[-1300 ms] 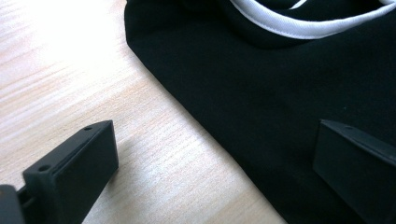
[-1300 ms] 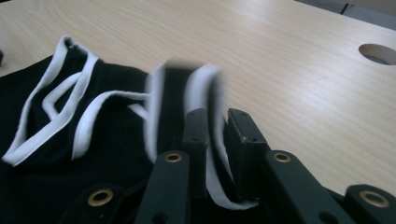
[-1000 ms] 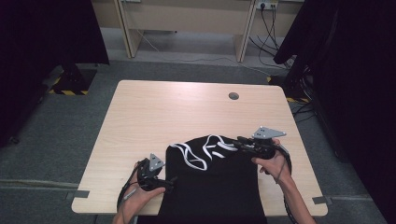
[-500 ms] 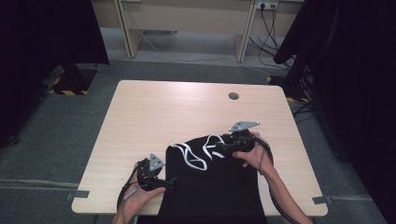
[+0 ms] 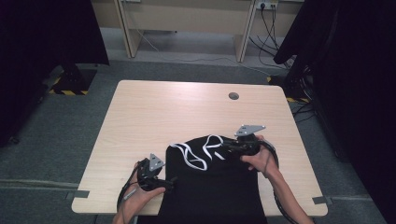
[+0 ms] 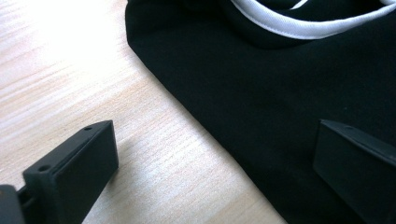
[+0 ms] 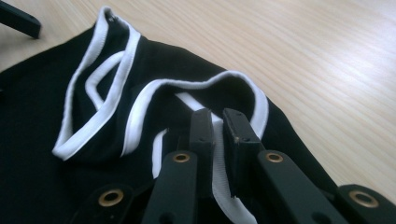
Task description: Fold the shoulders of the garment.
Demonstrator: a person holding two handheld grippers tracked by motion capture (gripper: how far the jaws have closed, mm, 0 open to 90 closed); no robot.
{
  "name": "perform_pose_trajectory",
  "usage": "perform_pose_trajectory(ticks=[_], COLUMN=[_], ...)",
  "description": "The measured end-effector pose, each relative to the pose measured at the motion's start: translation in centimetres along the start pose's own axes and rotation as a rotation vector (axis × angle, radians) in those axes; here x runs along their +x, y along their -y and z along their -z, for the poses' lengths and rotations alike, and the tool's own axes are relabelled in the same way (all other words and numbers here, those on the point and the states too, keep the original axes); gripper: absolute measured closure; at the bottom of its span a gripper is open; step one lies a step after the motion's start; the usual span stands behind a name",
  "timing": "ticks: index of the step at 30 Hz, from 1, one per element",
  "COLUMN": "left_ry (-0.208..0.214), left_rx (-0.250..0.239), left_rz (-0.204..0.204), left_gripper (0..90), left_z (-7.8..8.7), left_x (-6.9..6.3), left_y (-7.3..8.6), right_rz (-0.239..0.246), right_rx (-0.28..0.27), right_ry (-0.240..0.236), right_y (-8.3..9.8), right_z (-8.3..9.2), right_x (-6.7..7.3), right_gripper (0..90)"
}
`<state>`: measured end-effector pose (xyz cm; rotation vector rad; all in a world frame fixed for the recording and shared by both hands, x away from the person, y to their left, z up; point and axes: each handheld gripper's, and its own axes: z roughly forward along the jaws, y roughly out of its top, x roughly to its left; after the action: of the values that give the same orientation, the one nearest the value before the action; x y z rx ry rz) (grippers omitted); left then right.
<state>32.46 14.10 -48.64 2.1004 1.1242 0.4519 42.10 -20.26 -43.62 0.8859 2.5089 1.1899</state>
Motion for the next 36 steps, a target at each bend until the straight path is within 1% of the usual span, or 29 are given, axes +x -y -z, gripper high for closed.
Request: perform_pose_trajectory(ticks=[3,7,9,11,13,16,19,22,26,31,33,34,35,36], left_ry=[0.0,-0.001,-0.001,-0.001,-0.002,-0.003,-0.003,-0.003,-0.003,0.002,0.015,0.017,0.01,-0.008], left_rx=[0.0,-0.001,0.0,-0.001,0.0,0.0,0.0,0.0,-0.001,-0.003,-0.021,-0.039,-0.051,-0.05], left_rz=[0.0,0.001,0.001,0.002,0.001,0.002,0.003,0.003,0.004,0.007,0.023,0.048,0.07,0.079], left_gripper=[0.0,0.0,0.0,0.0,0.0,0.0,0.0,0.0,0.0,0.0,0.9,4.6,6.0,5.3], left_z=[0.0,0.0,0.0,0.0,0.0,0.0,0.0,0.0,0.0,0.0,0.1,0.0,-0.1,-0.3], left_x=[0.0,0.0,0.0,0.0,0.0,0.0,0.0,0.0,0.0,0.1,0.4,0.7,1.0,1.4], left_y=[0.0,0.0,0.0,0.0,0.0,0.0,0.0,0.0,0.0,0.0,-0.1,-0.2,-0.4,-0.6], right_rz=[-0.015,-0.003,-0.006,-0.003,0.007,-0.012,-0.013,-0.018,-0.037,-0.063,-0.066,-0.064,-0.079,-0.085], right_rx=[-0.034,-0.059,-0.074,-0.075,-0.082,-0.099,-0.094,-0.064,-0.015,0.044,0.075,0.093,0.069,0.065], right_ry=[0.019,0.046,0.047,0.054,0.081,0.091,0.107,0.116,0.128,0.152,0.166,0.172,0.164,0.162], right_y=[1.1,2.6,3.2,3.9,4.3,4.0,3.3,3.1,3.7,5.0,5.5,5.8,5.9,5.9], right_z=[1.8,3.6,4.3,5.0,5.6,6.1,5.8,4.9,3.5,2.2,1.8,1.6,1.5,1.4], right_x=[0.1,0.8,1.2,1.6,1.7,1.5,1.2,0.9,0.5,-0.5,-0.9,-1.1,-1.3,-1.5], right_gripper=[83.0,81.9,80.1,78.8,76.7,72.5,69.7,67.6,64.9,62.8,62.2,61.7,61.9,62.0])
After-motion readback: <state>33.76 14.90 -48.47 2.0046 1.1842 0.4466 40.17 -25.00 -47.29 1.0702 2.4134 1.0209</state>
